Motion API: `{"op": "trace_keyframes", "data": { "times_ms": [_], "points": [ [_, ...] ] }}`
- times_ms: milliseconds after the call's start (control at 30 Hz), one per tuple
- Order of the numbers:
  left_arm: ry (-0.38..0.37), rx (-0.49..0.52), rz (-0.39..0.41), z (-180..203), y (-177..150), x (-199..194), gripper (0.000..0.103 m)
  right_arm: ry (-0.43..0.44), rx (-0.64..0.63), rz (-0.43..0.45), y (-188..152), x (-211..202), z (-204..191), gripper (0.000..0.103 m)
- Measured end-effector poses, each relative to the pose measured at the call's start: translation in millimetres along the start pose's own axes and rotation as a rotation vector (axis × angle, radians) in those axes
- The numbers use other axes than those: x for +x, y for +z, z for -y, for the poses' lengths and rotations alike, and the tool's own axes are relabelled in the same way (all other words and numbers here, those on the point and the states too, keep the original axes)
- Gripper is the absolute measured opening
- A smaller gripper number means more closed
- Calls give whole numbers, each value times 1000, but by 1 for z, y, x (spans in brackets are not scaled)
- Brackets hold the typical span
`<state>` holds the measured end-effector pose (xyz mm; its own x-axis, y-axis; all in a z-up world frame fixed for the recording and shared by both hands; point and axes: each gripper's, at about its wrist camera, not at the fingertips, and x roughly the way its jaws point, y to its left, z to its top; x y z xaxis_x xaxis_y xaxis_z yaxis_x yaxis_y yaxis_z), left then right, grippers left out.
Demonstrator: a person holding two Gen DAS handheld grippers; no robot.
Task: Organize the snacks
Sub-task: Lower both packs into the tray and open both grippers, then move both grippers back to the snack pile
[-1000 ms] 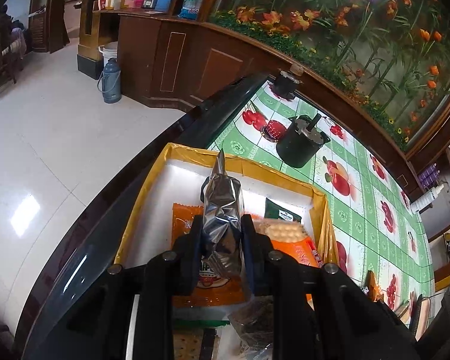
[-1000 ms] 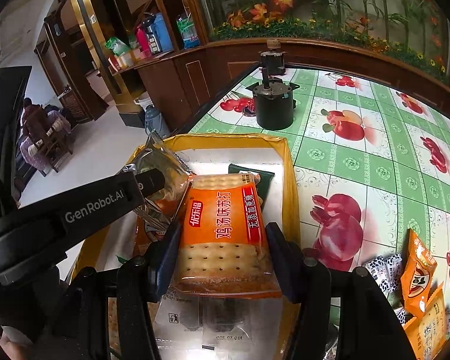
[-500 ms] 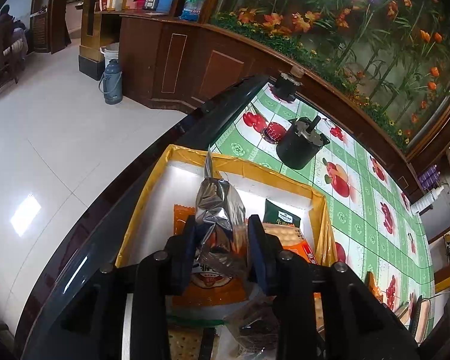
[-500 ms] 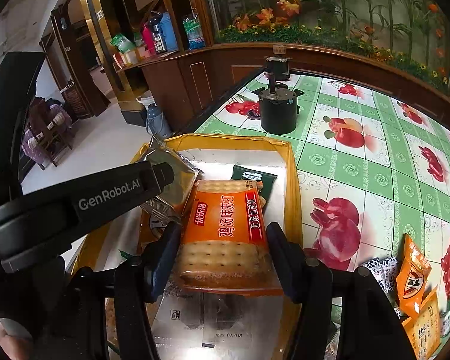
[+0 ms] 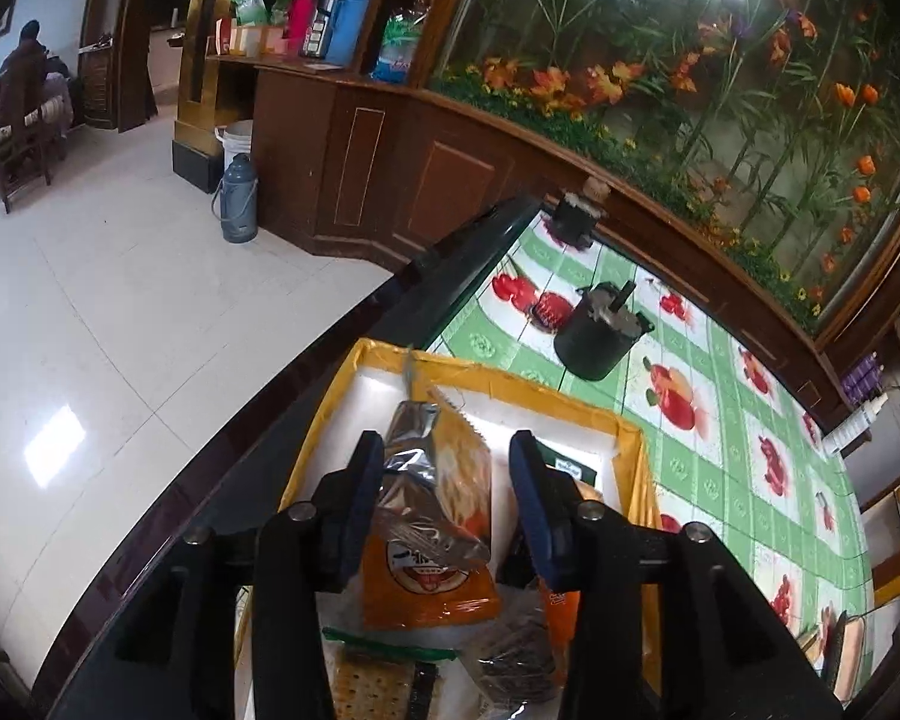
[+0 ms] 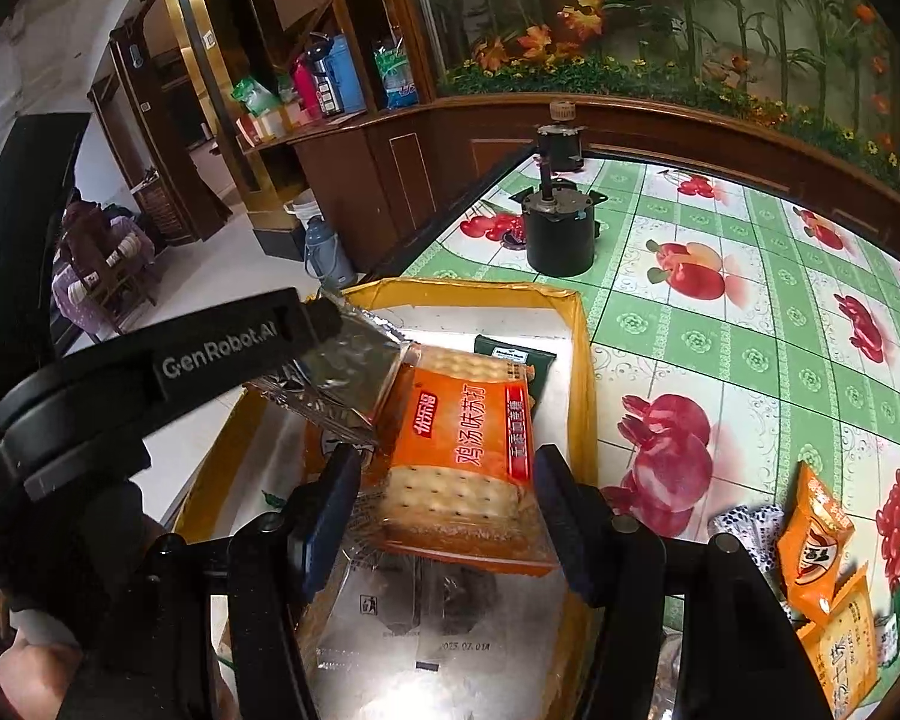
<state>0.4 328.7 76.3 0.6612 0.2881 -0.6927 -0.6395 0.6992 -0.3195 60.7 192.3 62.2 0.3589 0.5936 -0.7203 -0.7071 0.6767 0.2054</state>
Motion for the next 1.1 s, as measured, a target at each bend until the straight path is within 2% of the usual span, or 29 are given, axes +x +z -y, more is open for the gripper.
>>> {"op": "trace_keyframes", "data": {
  "times_ms": [567, 700, 867, 1000, 1100],
  "points": [
    [-21, 64, 0, 20, -5, 0, 45, 39, 113, 65, -6, -53, 49, 64],
    [-44, 142, 3, 42, -14, -4, 45, 9, 128, 84, -17, -71, 74, 64],
    [-117, 285, -11, 82, -32, -10, 45, -50, 206, 107, -36, -96, 127, 64],
    [-228, 356, -61, 104, -47, -13, 51, -104, 297, 110, -56, -112, 176, 64],
    [-300, 389, -109, 117, -58, -11, 52, -133, 367, 116, -69, -124, 207, 64]
  ]
}}
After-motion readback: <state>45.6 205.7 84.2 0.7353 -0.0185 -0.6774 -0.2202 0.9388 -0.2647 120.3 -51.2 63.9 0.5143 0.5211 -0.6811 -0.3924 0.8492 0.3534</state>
